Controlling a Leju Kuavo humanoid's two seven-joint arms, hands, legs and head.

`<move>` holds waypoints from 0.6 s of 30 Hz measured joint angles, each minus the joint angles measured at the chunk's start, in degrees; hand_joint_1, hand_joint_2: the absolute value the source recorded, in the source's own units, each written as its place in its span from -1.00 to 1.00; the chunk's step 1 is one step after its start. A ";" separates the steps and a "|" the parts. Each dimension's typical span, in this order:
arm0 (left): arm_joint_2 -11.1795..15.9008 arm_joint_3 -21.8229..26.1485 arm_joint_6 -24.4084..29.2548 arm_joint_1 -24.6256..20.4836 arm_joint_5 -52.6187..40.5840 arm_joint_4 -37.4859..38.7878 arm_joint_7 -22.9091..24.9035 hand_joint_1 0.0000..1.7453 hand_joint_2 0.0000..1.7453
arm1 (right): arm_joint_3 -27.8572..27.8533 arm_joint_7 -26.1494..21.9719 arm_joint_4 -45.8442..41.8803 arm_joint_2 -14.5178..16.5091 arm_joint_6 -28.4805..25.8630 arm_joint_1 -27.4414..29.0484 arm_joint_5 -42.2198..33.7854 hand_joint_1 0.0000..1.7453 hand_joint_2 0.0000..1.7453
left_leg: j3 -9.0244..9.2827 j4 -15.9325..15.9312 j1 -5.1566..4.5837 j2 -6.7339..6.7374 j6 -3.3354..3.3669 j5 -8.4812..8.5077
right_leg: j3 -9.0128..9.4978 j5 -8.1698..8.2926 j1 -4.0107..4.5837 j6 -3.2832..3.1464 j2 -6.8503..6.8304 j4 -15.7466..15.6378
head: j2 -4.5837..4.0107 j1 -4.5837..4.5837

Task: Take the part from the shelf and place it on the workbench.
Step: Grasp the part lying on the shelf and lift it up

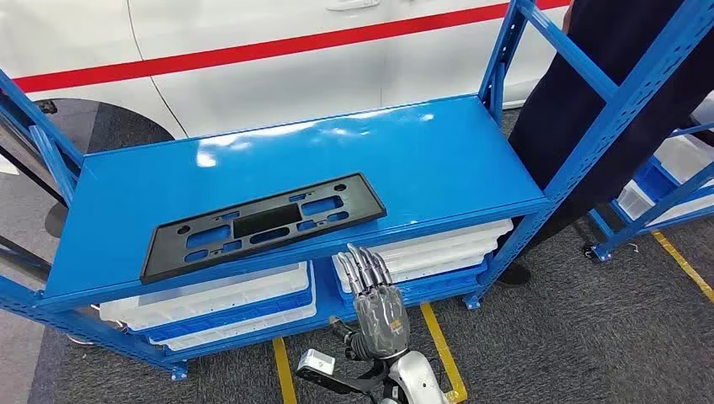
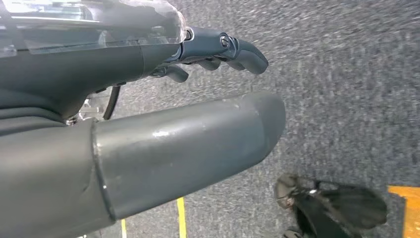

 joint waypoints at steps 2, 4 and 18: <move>0.00 0.00 -0.01 -0.06 0.00 0.01 0.00 -1.00 -1.00 | 0.00 -0.01 0.04 0.00 0.00 -0.03 0.00 -1.00 1.00 | 0.66 -1.25 -0.21 -0.05 0.28 -0.18 | -0.11 -0.22 0.21 0.32 0.04 0.27 | 0.00 0.01; 0.01 0.01 -0.05 -0.11 0.00 0.02 0.04 -1.00 -1.00 | -0.02 -0.25 0.12 0.00 0.00 -0.07 -0.02 -1.00 1.00 | 1.24 -2.48 -0.44 -0.14 0.90 -0.35 | -0.22 -0.39 0.43 0.78 0.11 0.48 | 0.00 0.02; 0.04 0.32 -0.30 -0.18 -0.93 0.04 0.81 -1.00 -1.00 | -2.64 -6.51 0.74 1.05 -0.02 0.09 -1.82 -1.00 1.00 | 3.21 -3.26 -0.45 -0.31 2.35 -1.61 | -2.48 1.31 0.50 0.91 0.27 1.77 | 0.00 0.03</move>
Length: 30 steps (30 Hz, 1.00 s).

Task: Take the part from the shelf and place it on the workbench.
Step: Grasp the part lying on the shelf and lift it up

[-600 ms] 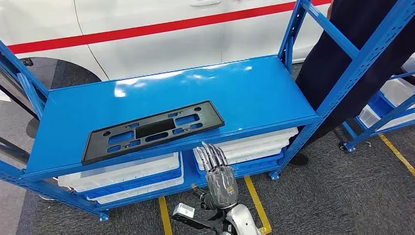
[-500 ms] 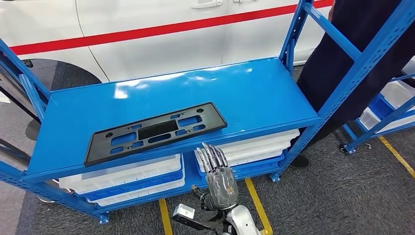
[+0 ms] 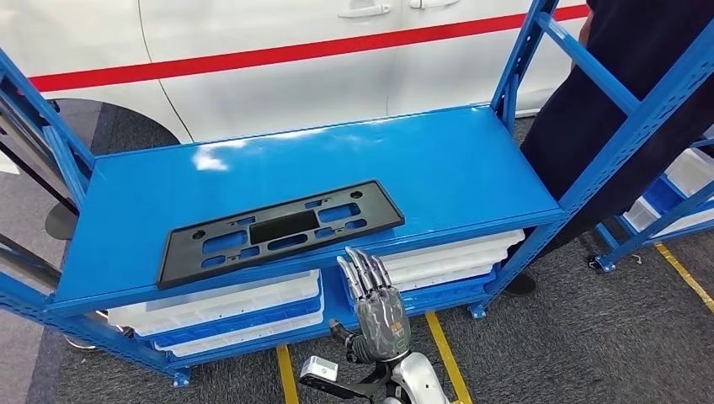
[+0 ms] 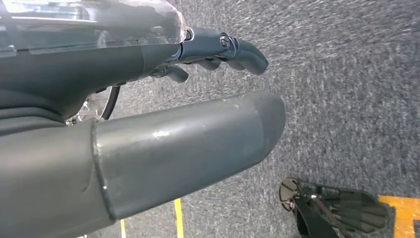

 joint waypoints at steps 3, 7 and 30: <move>0.07 0.05 -0.07 -0.15 -0.31 0.01 0.34 -1.00 -1.00 | -0.72 -1.30 0.17 0.45 0.00 0.03 -0.22 -1.00 1.00 | 0.34 -0.32 0.03 0.12 -0.98 -0.41 | 0.68 -0.45 0.09 -0.41 0.09 -1.39 | 0.00 -0.01; 0.26 0.07 -0.09 -0.26 -0.46 0.01 0.64 -1.00 -1.00 | -1.48 -1.68 0.28 0.92 0.00 0.01 -0.36 -1.00 1.00 | -3.44 7.76 0.08 0.30 -1.94 -4.05 | 2.61 -1.03 -0.40 -1.37 -0.12 -2.62 | 0.00 -0.04; 0.34 0.58 -0.16 0.49 -0.93 0.22 1.05 -1.00 -1.00 | -2.92 -2.34 1.52 1.37 0.00 0.00 -0.45 -1.00 1.00 | 6.64 -0.92 -0.04 -0.13 0.29 -4.73 | -5.90 2.14 0.22 0.05 0.11 2.64 | 0.00 -0.07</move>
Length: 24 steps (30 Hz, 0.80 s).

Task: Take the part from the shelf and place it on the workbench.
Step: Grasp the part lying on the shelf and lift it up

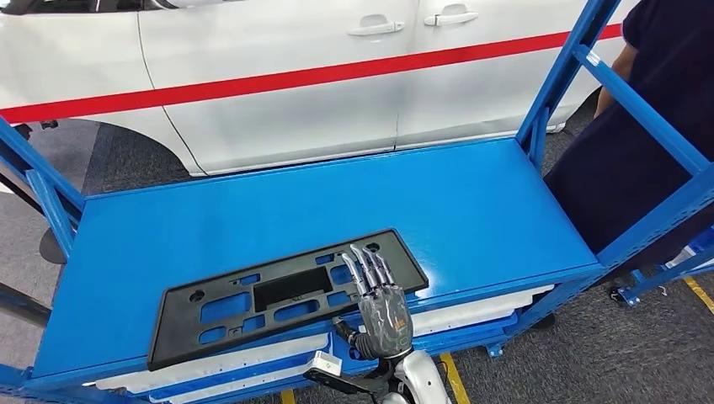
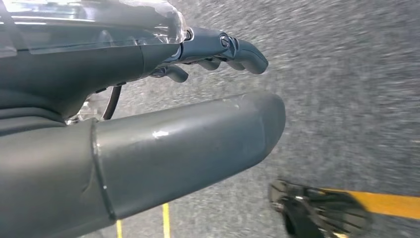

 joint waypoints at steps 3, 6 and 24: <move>-0.09 0.12 0.04 -0.21 -0.08 0.13 -0.13 -1.00 -1.00 | -0.25 -0.05 0.19 0.22 0.00 0.09 0.37 -1.00 1.00 | 0.87 -0.48 0.09 -0.03 -1.18 -0.49 | 0.51 1.68 0.45 -0.85 0.18 -1.99 | 0.00 0.03; -0.16 0.27 0.14 -0.40 -0.10 0.13 -0.37 -1.00 -1.00 | -0.27 -0.11 0.21 0.40 0.00 0.03 0.51 -1.00 1.00 | -0.57 3.55 0.19 0.25 -1.91 -0.63 | 2.90 1.11 0.03 -1.71 0.26 -4.04 | 0.00 0.00; -0.41 0.52 -0.79 -1.03 -3.97 0.16 -1.61 -1.00 -1.00 | 16.02 19.92 6.74 -4.98 0.00 -7.13 6.69 -0.88 1.00 | -7.50 0.42 0.45 0.92 0.47 6.31 | 1.39 -9.26 -0.24 1.00 0.25 8.56 | 0.00 0.00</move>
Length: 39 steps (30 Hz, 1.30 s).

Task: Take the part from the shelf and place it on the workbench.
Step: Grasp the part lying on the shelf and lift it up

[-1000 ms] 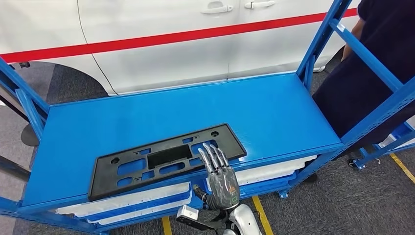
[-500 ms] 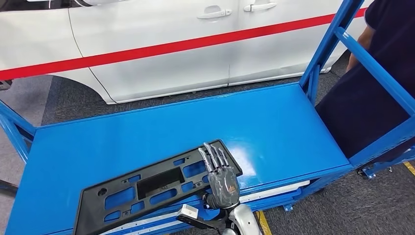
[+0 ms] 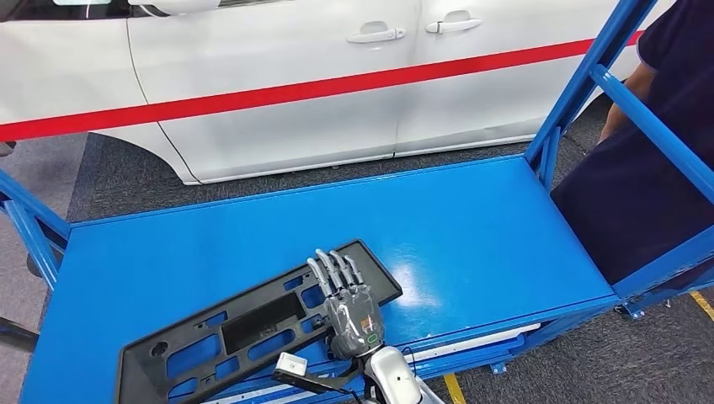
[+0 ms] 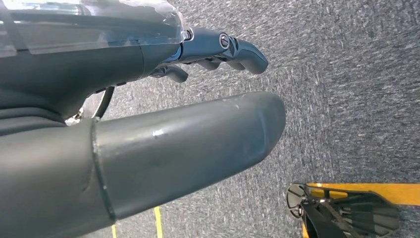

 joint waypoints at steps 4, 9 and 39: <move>-0.02 0.02 -0.04 0.04 -0.12 0.01 -0.02 -1.00 -1.00 | 2.66 0.45 1.02 -0.99 0.00 -0.81 0.00 -0.82 1.00 | 0.54 0.04 0.01 -0.07 -0.15 -0.41 | 0.10 3.90 -0.49 0.15 -0.06 -1.81 | 0.00 0.01; -0.04 0.03 -0.23 -0.14 -0.67 0.01 -0.16 -1.00 -1.00 | 5.41 1.87 2.14 -1.57 0.00 -2.41 0.02 -0.01 1.00 | 0.80 0.10 -0.27 -0.21 -1.65 -0.86 | 4.83 7.32 -0.05 -0.67 0.07 -12.48 | 0.00 -0.02; -0.84 1.83 -1.80 -0.32 -4.52 0.02 -0.45 -1.00 -1.00 | 26.39 10.58 15.04 -1.13 4.04 -14.71 -0.01 0.98 1.00 | 0.62 -0.29 -0.23 -0.43 -1.62 -0.19 | 5.28 7.23 -0.11 -0.51 -0.06 -12.79 | 0.00 0.01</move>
